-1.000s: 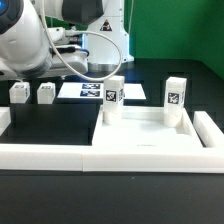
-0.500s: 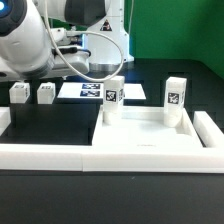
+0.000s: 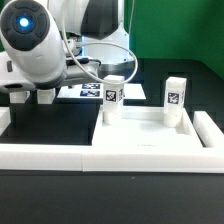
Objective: Assemble square table
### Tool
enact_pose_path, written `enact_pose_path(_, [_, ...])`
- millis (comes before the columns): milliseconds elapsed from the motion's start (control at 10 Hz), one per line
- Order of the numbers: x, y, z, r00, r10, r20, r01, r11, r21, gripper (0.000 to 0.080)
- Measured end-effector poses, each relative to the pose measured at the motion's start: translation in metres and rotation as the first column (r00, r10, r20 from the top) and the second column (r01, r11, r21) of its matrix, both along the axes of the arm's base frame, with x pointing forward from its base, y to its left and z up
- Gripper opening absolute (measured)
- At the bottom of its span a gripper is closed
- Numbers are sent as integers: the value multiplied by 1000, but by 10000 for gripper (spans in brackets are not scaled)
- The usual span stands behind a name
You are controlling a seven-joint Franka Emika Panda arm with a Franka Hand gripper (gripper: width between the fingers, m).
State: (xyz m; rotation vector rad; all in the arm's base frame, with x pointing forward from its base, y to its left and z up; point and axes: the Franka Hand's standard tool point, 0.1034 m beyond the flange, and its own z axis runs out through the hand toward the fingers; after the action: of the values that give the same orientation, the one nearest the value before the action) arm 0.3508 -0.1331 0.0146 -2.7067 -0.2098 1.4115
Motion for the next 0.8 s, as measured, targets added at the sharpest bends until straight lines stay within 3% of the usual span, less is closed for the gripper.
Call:
enact_pose_path(100, [12, -5, 1, 1000, 9, -14, -9, 1000, 10, 649])
enact_pose_path(200, [20, -10, -6, 1000, 17, 22, -17, 1000, 7, 649])
enact_pose_path(600, [23, -11, -6, 999, 29, 21, -29, 999, 14, 635])
enact_pose_path(800, [23, -11, -6, 999, 32, 21, -32, 999, 17, 284])
